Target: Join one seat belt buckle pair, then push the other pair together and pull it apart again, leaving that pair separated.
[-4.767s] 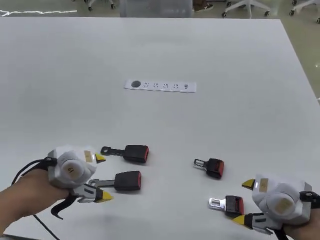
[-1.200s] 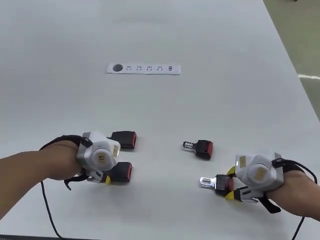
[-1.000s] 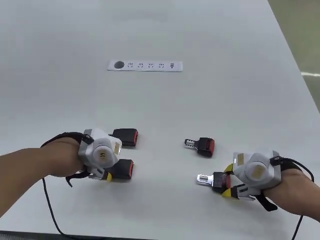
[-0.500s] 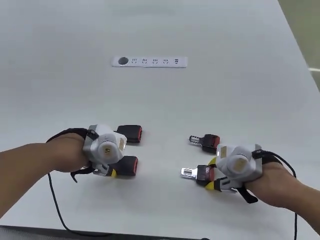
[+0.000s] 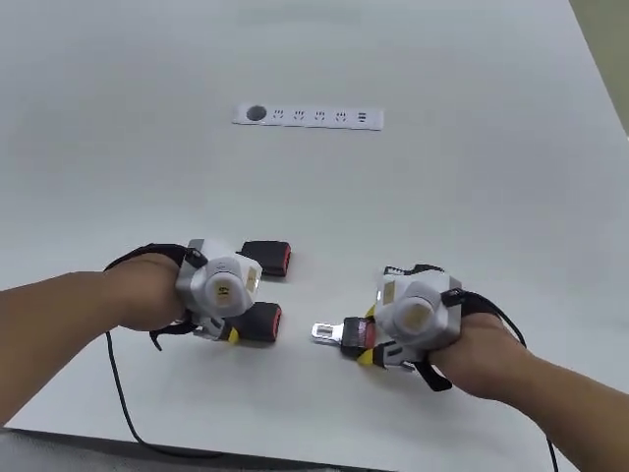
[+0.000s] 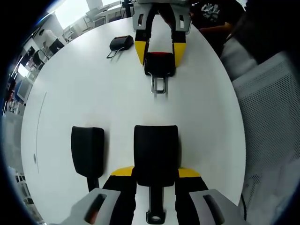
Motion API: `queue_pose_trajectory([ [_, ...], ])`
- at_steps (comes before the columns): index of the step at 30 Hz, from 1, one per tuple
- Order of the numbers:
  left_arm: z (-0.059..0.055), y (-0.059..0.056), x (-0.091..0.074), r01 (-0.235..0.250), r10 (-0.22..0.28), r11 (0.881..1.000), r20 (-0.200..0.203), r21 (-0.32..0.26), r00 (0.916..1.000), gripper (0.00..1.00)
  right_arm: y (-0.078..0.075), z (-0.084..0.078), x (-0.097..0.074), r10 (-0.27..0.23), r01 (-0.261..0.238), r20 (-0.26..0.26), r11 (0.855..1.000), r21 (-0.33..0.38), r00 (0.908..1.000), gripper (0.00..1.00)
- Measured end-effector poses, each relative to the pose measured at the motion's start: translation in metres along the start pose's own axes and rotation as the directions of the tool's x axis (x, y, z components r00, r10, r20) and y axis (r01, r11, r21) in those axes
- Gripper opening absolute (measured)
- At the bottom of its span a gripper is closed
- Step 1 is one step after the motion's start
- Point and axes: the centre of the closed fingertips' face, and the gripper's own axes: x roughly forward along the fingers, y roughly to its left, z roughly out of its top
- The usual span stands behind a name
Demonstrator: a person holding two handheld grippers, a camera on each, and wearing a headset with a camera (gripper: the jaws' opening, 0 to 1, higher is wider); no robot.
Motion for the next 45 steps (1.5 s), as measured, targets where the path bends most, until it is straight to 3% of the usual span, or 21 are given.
queue_pose_trajectory([
  [14,0.002,-0.001,0.001,0.008,-0.008,1.000,0.016,0.010,0.9998,0.32,0.001,0.033,0.023,0.018,-0.018,0.001,1.000,-0.022,0.9998,0.33],
  [25,0.001,0.000,0.001,0.003,-0.003,1.000,0.018,0.007,0.9998,0.32,0.000,0.033,0.021,-0.001,0.000,-0.031,0.999,-0.046,0.9995,0.33],
  [33,0.001,0.000,0.001,0.003,-0.003,1.000,0.012,0.005,0.9999,0.32,-0.002,0.040,0.026,0.001,-0.001,-0.008,0.999,-0.034,1.0000,0.33],
  [45,0.001,-0.001,0.001,0.016,-0.017,0.999,0.045,0.033,0.9989,0.31,0.001,0.049,0.033,-0.002,0.002,0.006,1.000,-0.020,1.0000,0.31],
])
